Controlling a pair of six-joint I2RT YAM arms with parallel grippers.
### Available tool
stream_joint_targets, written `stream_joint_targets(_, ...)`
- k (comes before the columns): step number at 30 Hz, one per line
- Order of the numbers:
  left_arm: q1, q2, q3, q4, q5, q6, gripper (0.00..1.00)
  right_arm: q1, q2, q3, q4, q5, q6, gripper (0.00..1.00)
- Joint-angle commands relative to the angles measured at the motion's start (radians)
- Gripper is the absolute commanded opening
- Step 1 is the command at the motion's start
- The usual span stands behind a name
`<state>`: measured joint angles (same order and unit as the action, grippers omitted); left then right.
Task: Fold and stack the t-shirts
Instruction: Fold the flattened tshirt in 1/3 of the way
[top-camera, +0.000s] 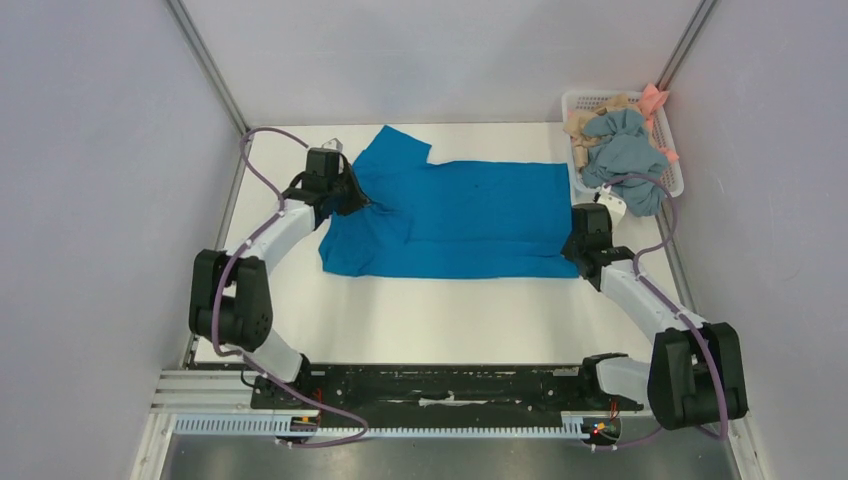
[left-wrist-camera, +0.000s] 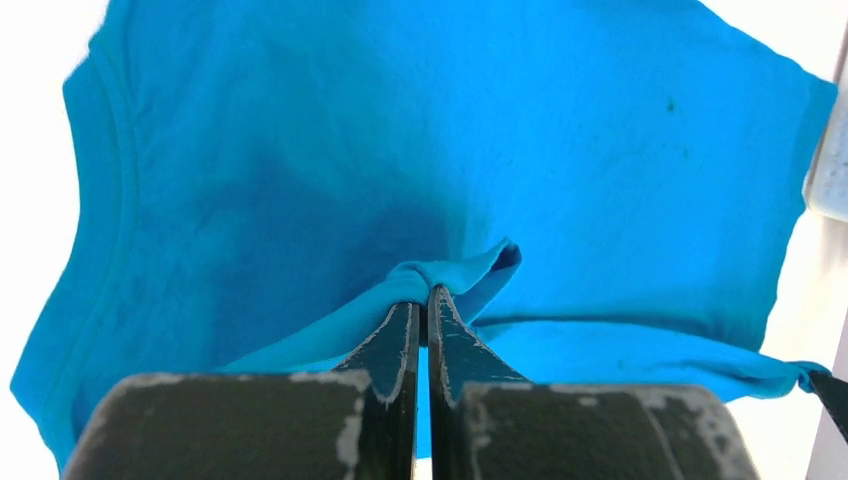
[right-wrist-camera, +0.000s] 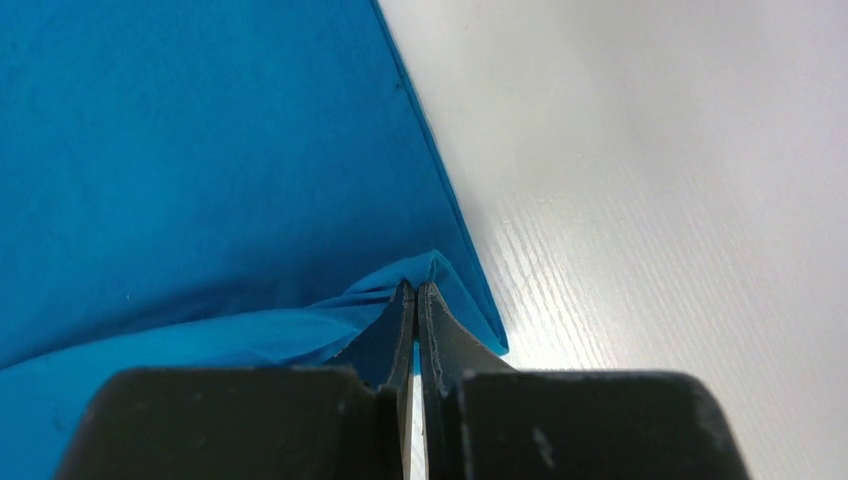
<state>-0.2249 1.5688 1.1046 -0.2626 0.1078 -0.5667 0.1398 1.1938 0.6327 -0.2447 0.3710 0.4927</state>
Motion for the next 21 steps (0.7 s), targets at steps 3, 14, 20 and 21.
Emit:
stream_joint_targets(3, 0.054, 0.15, 0.114, 0.1, 0.076, 0.056, 0.02, -0.022, 0.09, 0.063, 0.123, 0.003, -0.033, 0.0)
stream_joint_targets(14, 0.09, 0.424, 0.496, -0.182, -0.065, 0.036, 0.78, -0.044, 0.21, 0.22, 0.052, 0.078, -0.029, 0.79)
stream_joint_targets(20, 0.089, 0.356, 0.569, -0.285, -0.071, 0.028, 0.81, -0.044, 0.103, 0.213, 0.015, 0.024, -0.085, 0.98)
stream_joint_targets(21, 0.086, 0.331, 0.531, -0.263, -0.022, 0.022, 0.81, -0.043, 0.078, 0.186, 0.032, -0.035, -0.098, 0.98)
